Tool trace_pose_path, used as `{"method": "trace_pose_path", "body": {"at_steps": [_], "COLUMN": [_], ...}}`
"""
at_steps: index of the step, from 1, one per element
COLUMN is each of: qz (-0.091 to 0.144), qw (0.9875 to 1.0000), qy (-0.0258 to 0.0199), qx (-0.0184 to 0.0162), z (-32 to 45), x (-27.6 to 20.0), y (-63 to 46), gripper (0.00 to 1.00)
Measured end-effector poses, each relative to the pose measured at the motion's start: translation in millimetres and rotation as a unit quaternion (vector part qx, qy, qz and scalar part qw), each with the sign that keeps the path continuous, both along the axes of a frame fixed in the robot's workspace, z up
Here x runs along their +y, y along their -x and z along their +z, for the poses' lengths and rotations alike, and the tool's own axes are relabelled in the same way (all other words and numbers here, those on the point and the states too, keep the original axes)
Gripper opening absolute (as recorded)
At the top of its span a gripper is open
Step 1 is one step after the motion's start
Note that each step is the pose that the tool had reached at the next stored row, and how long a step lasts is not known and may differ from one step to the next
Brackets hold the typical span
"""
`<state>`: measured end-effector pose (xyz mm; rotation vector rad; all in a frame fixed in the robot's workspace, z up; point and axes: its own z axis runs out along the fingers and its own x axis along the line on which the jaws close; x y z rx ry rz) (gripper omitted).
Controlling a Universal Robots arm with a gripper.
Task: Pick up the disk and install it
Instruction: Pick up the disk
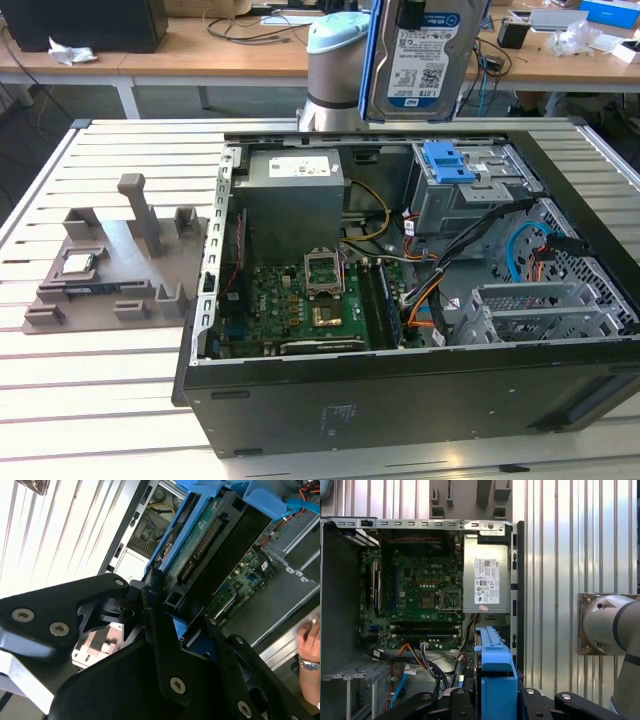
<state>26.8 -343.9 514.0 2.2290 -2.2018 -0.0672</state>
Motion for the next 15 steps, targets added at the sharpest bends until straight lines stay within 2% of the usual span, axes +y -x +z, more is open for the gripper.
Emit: {"method": "trace_pose_path", "body": {"at_steps": [6, 15], "qz": [0.0, 0.0], "qw": [1.0, 1.0], "qy": [-0.0001, 0.0], "qx": [0.0, 0.0], "z": [-1.8, -3.9], "x": [-6.4, -12.4], "y": [0.0, 0.0], "gripper": [0.37, 0.37]}}
